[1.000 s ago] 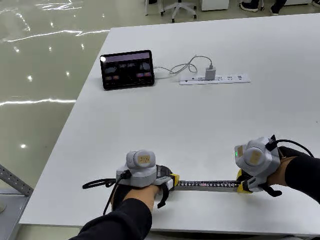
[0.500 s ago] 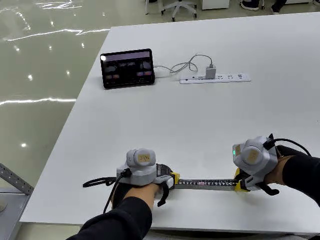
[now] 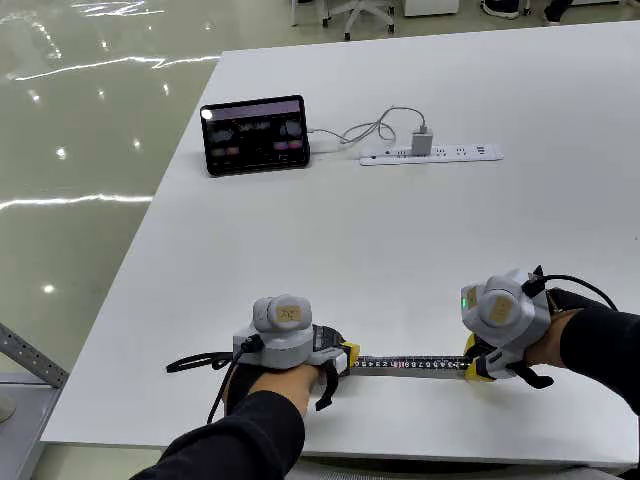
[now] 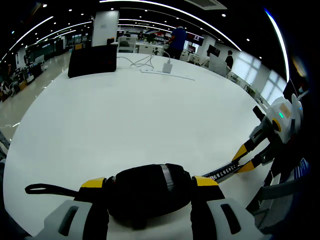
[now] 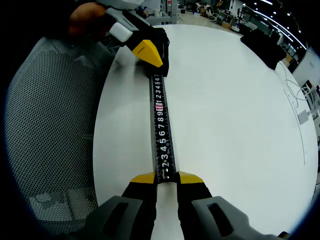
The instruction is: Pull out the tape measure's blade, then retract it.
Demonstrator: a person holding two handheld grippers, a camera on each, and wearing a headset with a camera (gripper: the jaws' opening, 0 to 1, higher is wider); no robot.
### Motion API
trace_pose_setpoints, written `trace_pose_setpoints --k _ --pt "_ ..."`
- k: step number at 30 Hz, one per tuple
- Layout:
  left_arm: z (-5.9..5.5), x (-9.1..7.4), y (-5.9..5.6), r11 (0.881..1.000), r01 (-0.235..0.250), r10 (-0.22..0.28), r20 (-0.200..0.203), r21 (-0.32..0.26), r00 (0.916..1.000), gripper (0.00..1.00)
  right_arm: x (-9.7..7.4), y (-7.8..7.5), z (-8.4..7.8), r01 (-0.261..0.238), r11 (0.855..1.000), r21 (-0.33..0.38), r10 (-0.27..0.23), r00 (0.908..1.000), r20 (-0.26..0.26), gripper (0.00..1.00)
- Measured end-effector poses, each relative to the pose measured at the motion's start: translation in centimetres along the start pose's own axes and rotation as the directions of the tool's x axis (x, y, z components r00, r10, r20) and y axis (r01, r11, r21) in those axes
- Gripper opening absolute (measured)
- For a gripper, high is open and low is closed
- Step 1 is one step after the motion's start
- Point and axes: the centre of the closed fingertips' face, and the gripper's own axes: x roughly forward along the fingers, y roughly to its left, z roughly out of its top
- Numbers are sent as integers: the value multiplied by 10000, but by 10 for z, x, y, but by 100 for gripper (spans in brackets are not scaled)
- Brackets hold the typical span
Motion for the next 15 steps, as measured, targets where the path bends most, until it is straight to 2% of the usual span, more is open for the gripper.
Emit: trace_pose_setpoints --k 15 --pt "0 -1 0 10000 -1 1 7 -14 10000 62 2 0 4 2 10000 15 -2 10000 63 10"
